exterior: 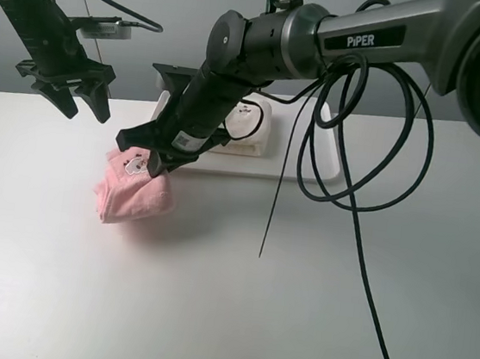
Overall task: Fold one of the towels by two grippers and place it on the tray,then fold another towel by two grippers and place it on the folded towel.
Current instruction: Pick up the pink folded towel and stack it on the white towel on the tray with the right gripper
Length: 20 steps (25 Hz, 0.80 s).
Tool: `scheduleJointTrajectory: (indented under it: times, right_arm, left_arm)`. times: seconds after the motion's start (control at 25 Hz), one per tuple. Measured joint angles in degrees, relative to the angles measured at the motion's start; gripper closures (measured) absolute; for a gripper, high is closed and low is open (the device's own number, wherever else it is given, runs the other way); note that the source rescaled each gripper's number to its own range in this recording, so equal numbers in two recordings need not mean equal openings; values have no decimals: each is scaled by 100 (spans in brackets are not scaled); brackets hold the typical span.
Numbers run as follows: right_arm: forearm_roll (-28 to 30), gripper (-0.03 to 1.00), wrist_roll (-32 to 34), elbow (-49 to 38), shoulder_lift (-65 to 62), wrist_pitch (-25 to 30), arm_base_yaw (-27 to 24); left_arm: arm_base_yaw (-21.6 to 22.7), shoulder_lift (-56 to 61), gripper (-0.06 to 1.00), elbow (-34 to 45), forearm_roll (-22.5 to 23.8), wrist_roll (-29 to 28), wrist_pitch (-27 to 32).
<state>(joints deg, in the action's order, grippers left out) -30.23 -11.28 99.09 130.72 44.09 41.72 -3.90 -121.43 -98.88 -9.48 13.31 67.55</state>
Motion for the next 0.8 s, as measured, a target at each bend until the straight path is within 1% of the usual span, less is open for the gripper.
scheduleJointTrajectory:
  times: [0.16, 0.28, 0.44, 0.52, 0.68, 0.8]
  right_arm:
    - [-313, 90, -384, 0, -9, 136, -399]
    - [-872, 90, -734, 0, -9, 239, -606]
    - [-1883, 90, -1310, 0, -9, 275, -824]
    - [-2228, 90, -1497, 0, -9, 288, -907]
    - [-2459, 90, -1636, 0, -9, 273, -1097]
    - [-2771, 90, -1771, 0, -9, 265, -1289]
  left_arm:
    - [0, 0, 15, 0, 0, 0, 10]
    - [0, 0, 15, 0, 0, 11, 10]
    - [0, 0, 15, 0, 10, 21, 10]
    - [0, 0, 15, 0, 10, 21, 10]
    - [0, 0, 15, 0, 22, 21, 10]
    - [0, 0, 15, 0, 22, 21, 10]
